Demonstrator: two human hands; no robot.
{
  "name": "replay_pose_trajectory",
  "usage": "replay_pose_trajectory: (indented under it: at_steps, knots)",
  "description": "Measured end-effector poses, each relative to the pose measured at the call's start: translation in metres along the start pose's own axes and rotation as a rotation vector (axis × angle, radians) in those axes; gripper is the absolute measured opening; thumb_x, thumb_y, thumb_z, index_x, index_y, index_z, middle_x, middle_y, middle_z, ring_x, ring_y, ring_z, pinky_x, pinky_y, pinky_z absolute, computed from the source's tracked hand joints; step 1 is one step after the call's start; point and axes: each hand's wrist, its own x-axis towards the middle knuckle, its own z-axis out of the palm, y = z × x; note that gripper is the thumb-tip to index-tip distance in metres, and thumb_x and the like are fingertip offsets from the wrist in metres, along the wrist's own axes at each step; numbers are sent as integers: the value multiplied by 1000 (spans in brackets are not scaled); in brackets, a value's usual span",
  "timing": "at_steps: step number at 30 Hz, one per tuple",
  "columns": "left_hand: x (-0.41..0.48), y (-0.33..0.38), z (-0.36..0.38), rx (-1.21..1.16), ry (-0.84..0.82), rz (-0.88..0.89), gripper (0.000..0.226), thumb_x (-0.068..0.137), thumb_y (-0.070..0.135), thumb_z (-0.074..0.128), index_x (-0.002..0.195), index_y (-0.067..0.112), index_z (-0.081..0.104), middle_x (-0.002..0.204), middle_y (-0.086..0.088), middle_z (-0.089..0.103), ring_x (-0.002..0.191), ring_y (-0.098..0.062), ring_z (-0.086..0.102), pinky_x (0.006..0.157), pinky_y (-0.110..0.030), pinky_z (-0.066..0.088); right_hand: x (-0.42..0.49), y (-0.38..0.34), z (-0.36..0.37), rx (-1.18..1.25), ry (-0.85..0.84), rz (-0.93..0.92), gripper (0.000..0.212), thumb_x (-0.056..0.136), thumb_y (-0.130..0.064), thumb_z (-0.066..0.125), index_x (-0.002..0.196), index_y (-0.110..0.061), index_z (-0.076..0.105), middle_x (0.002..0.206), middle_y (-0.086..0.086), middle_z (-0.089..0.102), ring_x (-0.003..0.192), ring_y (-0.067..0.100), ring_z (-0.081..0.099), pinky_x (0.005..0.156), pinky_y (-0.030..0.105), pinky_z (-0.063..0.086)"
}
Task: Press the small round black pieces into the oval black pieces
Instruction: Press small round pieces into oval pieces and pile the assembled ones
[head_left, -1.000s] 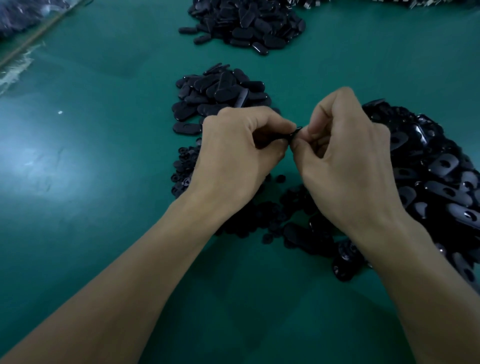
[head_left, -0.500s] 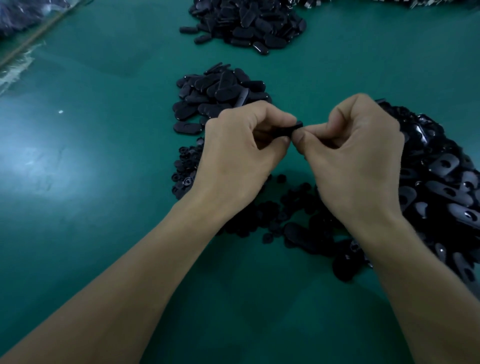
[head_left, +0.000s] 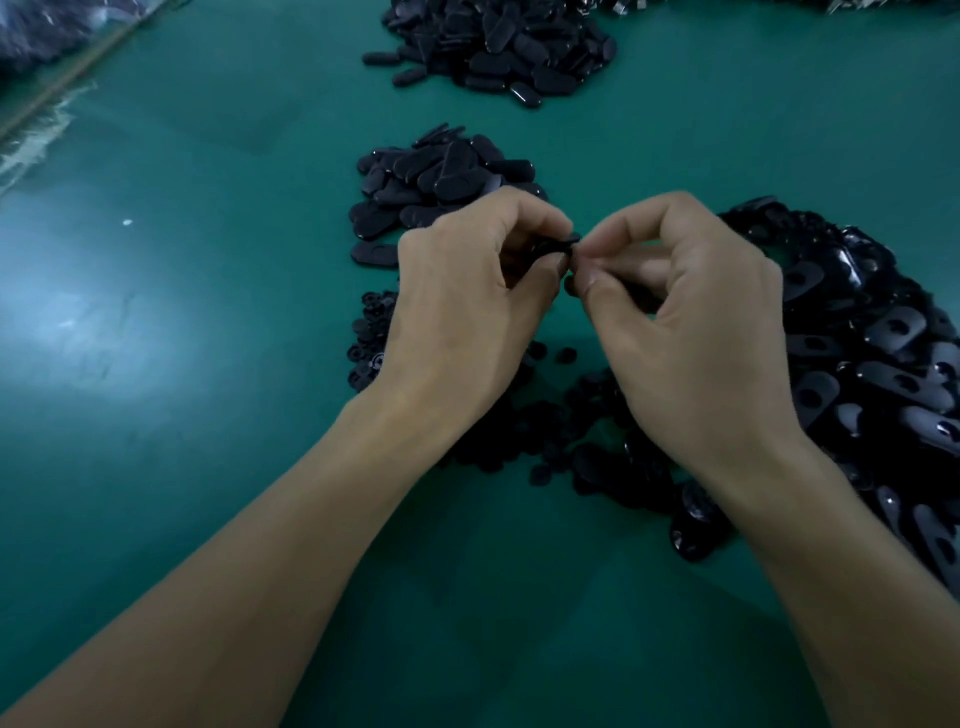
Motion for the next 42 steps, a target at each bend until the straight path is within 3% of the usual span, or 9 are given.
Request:
replay_pose_trajectory:
  at_steps: [5, 8, 12, 19, 36, 42]
  knots:
    - [6, 0, -2, -127, -65, -69, 24, 83, 8, 79, 90, 28, 70, 79, 17, 71, 74, 3, 68, 70, -15, 52, 5, 9, -4, 24, 31, 32, 20, 90, -18, 71, 101, -34, 64, 86, -20, 67, 82, -2, 66, 69, 9, 46]
    - [6, 0, -4, -258, -137, -123, 24, 83, 6, 79, 92, 25, 69, 80, 10, 74, 74, -2, 70, 72, -22, 56, 11, 18, -9, 81, -31, 72, 18, 92, -23, 71, 107, -34, 68, 98, -17, 70, 90, 1, 67, 77, 14, 49]
    - [7, -2, -7, -353, -179, -168, 24, 83, 2, 78, 94, 21, 69, 80, -3, 77, 74, -14, 72, 78, -41, 63, 17, 22, -14, 296, -143, 122, 19, 94, -14, 69, 97, -32, 71, 84, -13, 76, 78, 6, 73, 67, 16, 53]
    - [8, -2, -10, -427, -198, -223, 21, 82, -2, 81, 91, 16, 73, 81, -6, 77, 71, -16, 73, 72, -27, 61, 17, 23, -19, 340, -178, 127, 14, 90, -13, 74, 93, -26, 73, 80, -10, 76, 70, 9, 73, 60, 15, 52]
    - [6, 1, -7, -467, -219, -278, 20, 83, -3, 78, 95, 12, 73, 77, 0, 75, 69, -11, 72, 70, -22, 58, 16, 21, -16, 264, -168, 137, 22, 87, -11, 75, 79, -30, 69, 70, -11, 74, 60, 5, 68, 57, 12, 49]
    - [8, 2, -12, -496, -225, -297, 20, 81, -4, 79, 94, 10, 73, 77, -4, 76, 70, -14, 72, 69, -23, 59, 14, 20, -15, 269, -154, 119, 18, 88, -12, 74, 84, -30, 69, 74, -10, 74, 63, 5, 69, 59, 13, 50]
